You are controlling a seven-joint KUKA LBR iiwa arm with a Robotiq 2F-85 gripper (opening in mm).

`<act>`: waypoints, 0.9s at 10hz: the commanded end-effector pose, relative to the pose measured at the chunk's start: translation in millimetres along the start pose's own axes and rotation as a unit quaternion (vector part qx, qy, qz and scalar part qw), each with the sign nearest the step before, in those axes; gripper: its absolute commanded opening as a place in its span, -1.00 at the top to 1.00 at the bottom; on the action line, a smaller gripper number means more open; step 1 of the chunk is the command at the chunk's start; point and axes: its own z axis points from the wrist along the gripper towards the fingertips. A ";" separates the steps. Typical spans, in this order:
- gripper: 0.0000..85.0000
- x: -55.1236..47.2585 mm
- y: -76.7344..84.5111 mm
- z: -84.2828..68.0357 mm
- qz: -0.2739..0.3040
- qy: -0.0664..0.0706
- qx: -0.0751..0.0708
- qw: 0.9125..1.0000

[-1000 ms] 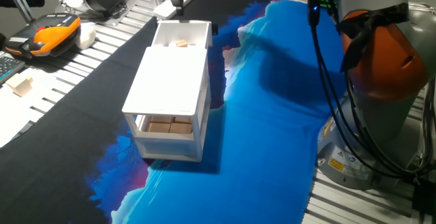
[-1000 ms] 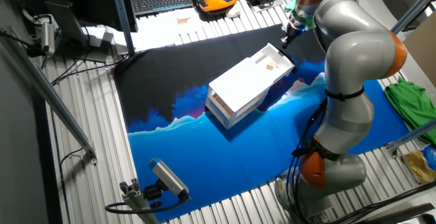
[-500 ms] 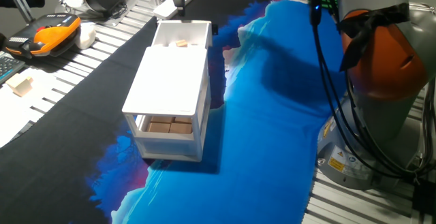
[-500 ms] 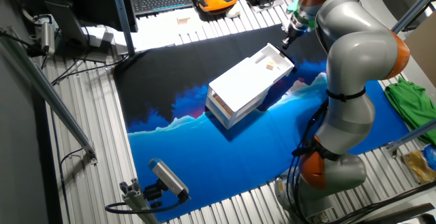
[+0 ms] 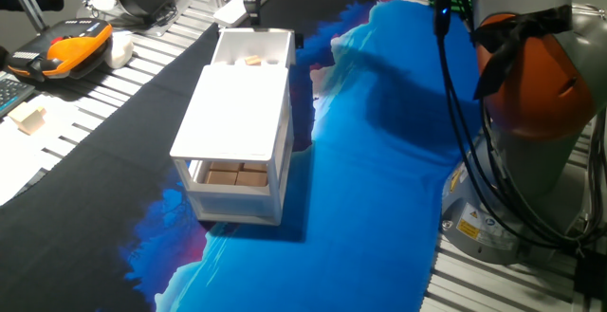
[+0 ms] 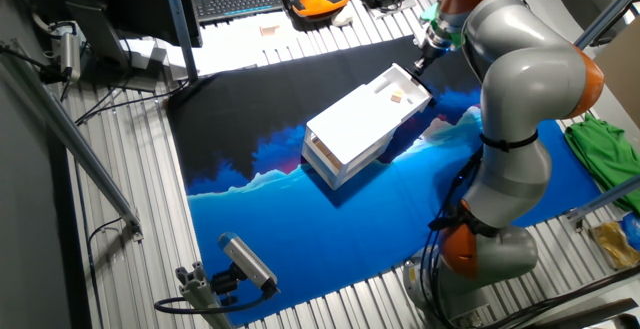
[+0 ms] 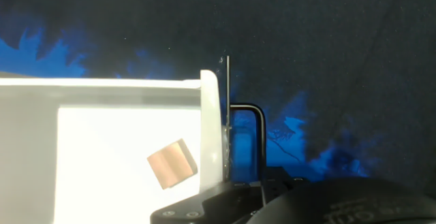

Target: Grasp the handle and close the drawer

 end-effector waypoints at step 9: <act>1.00 1.4 1.2 7.3 0.015 0.016 0.030 0.999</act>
